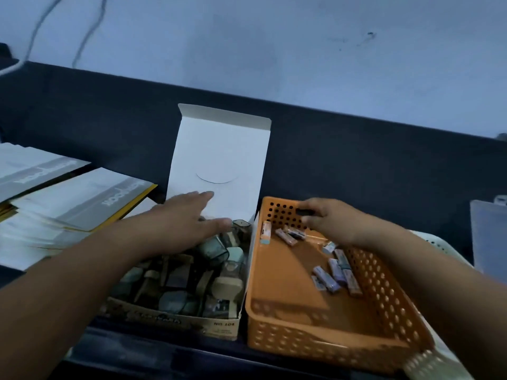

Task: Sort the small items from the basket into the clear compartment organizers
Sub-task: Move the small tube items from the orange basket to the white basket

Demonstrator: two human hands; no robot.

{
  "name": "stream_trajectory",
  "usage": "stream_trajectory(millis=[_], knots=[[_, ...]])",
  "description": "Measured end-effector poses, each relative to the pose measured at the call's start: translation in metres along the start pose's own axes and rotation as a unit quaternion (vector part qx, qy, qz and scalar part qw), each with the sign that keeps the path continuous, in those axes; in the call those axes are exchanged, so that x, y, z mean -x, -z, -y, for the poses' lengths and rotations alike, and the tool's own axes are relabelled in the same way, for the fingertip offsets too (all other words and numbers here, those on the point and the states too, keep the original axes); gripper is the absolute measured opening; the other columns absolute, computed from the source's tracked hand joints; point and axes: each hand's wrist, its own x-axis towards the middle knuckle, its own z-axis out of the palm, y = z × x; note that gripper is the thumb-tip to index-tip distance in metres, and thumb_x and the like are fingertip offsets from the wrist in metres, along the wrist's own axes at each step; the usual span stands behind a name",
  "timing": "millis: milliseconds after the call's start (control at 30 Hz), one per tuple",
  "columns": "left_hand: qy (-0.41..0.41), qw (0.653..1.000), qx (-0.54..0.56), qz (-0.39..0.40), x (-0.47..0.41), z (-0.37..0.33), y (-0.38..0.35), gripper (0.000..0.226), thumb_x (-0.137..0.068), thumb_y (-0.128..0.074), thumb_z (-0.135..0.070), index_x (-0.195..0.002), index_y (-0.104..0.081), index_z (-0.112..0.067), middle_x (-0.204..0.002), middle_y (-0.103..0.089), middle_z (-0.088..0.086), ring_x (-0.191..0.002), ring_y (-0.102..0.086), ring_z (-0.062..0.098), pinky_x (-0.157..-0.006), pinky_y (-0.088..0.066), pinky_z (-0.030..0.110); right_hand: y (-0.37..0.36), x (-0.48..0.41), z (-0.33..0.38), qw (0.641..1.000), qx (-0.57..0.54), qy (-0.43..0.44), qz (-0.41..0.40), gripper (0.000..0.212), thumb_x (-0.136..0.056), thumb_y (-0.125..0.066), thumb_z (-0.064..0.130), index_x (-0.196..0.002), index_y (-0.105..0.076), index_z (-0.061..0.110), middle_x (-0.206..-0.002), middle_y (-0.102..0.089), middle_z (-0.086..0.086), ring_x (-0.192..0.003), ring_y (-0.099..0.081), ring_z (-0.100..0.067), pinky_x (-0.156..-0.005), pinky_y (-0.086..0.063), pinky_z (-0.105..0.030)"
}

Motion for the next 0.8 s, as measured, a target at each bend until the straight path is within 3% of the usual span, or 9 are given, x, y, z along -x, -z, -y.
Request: stream_trajectory(millis=[100,200,333,467,567,667,800], knots=[[-0.043,0.999,-0.012,-0.022,-0.004,-0.039,-0.009,0.086,-0.082,-0.043,-0.072,-0.151,-0.012,-0.032,-0.159,-0.013,-0.009,-0.146,-0.013,0.013,-0.116,-0.021,0.043,0.003,-0.001,-0.026,0.994,0.09,-0.056,0.034,0.04,-0.095,-0.052,0.027,-0.135,-0.05,0.02,-0.134,-0.054,-0.002,-0.118,-0.052,-0.02,-0.099,-0.043,-0.031],[-0.097,0.994,0.047,-0.01,-0.008,-0.077,-0.016,0.06,-0.09,-0.054,-0.052,-0.143,-0.031,-0.036,-0.15,-0.034,-0.012,-0.13,-0.038,0.012,-0.104,-0.033,0.032,-0.011,-0.004,-0.035,0.981,0.15,-0.073,0.095,0.045,-0.091,-0.057,0.031,-0.135,-0.05,0.023,-0.133,-0.055,-0.001,-0.117,-0.052,-0.02,-0.099,-0.044,-0.034],[-0.125,0.992,0.015,0.025,-0.02,-0.103,-0.033,0.068,-0.092,-0.051,-0.051,-0.15,-0.022,-0.03,-0.156,-0.025,-0.007,-0.141,-0.028,0.016,-0.111,-0.028,0.033,-0.037,0.003,-0.029,0.964,0.145,-0.067,0.212,0.041,-0.086,-0.066,0.039,-0.124,-0.056,0.029,-0.108,-0.061,0.005,-0.097,-0.057,-0.015,-0.082,-0.047,-0.03],[-0.14,0.989,-0.014,0.05,-0.031,-0.12,-0.046,0.065,-0.093,-0.052,-0.047,-0.149,-0.026,-0.027,-0.155,-0.03,-0.004,-0.14,-0.031,0.018,-0.111,-0.032,0.034,-0.045,0.007,-0.033,0.966,0.14,-0.032,0.216,0.032,-0.082,-0.072,0.026,-0.111,-0.059,0.023,-0.107,-0.063,0.0,-0.093,-0.061,-0.018,-0.077,-0.053,-0.032],[-0.14,0.987,-0.034,0.067,-0.036,-0.134,-0.052,0.057,-0.093,-0.055,-0.041,-0.145,-0.036,-0.026,-0.146,-0.042,-0.001,-0.131,-0.042,0.02,-0.103,-0.039,0.032,-0.022,0.013,-0.042,0.984,0.062,-0.02,0.164,0.017,-0.085,-0.069,0.019,-0.098,-0.058,0.023,-0.097,-0.065,0.001,-0.08,-0.062,-0.015,-0.067,-0.052,-0.03],[-0.136,0.984,-0.065,0.095,-0.045,-0.151,-0.059,0.055,-0.092,-0.057,-0.038,-0.143,-0.039,-0.025,-0.141,-0.047,-0.001,-0.125,-0.047,0.02,-0.095,-0.042,0.029,0.011,0.026,-0.058,1.0,-0.016,-0.013,0.018,0.013,-0.083,-0.071,0.022,-0.091,-0.06,0.022,-0.087,-0.064,0.001,-0.075,-0.06,-0.012,-0.065,-0.05,-0.028],[-0.146,0.975,-0.094,0.141,-0.063,-0.179,-0.077,0.056,-0.09,-0.061,-0.031,-0.142,-0.041,-0.023,-0.138,-0.051,0.001,-0.121,-0.051,0.021,-0.097,-0.045,0.034,0.036,0.042,-0.09,0.993,-0.087,-0.04,-0.071,0.016,-0.081,-0.073,0.022,-0.09,-0.06,0.021,-0.083,-0.068,-0.004,-0.067,-0.067,-0.015,-0.058,-0.053,-0.031]])
